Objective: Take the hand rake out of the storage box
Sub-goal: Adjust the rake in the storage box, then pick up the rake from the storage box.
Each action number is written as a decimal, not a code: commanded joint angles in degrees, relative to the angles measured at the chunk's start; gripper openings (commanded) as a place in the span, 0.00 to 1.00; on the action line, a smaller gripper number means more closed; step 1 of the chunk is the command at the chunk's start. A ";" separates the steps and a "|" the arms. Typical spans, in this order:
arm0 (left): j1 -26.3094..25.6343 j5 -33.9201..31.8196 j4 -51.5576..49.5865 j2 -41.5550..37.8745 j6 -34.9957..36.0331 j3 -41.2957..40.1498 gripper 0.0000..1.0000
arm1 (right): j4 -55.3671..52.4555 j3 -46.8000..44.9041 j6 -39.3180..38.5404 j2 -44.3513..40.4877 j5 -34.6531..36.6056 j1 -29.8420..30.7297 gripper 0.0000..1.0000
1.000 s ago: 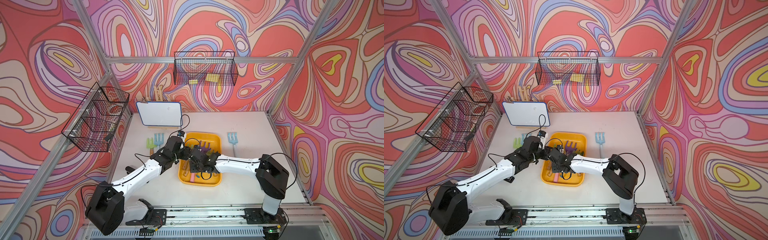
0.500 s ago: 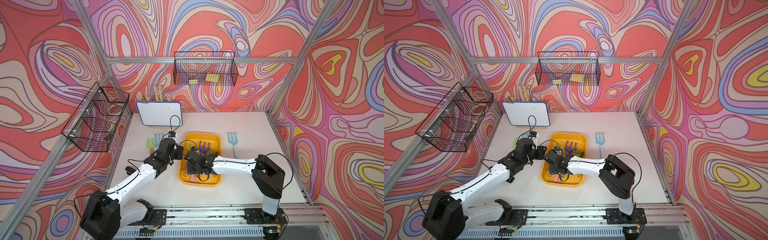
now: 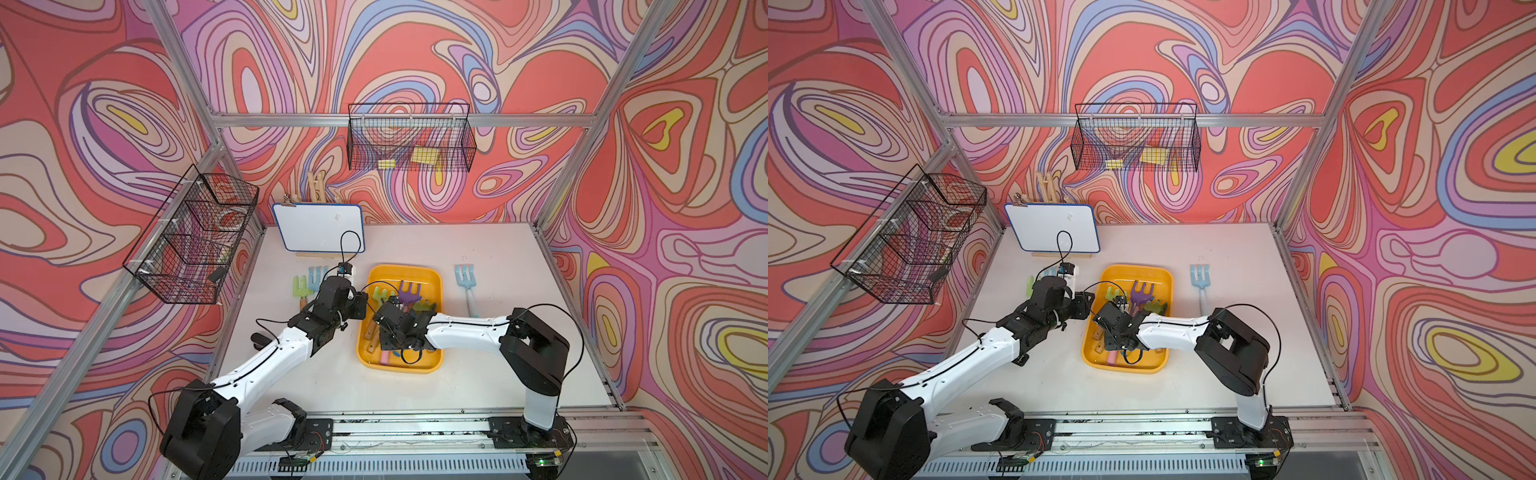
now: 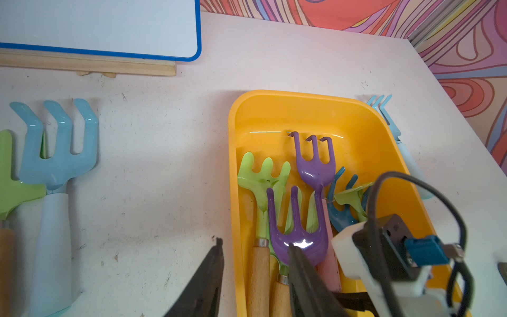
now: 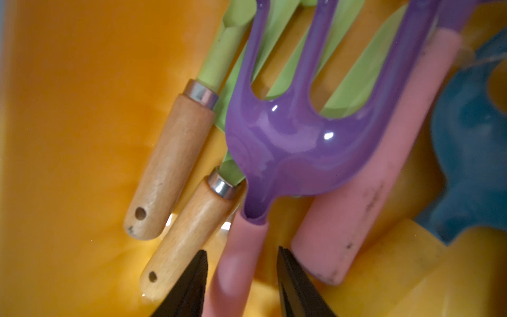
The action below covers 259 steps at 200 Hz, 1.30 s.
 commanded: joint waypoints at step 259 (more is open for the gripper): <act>0.17 1.22 1.31 -0.89 -0.02 -0.37 0.43 | -10.69 -2.08 -6.08 -18.55 9.06 -4.39 0.21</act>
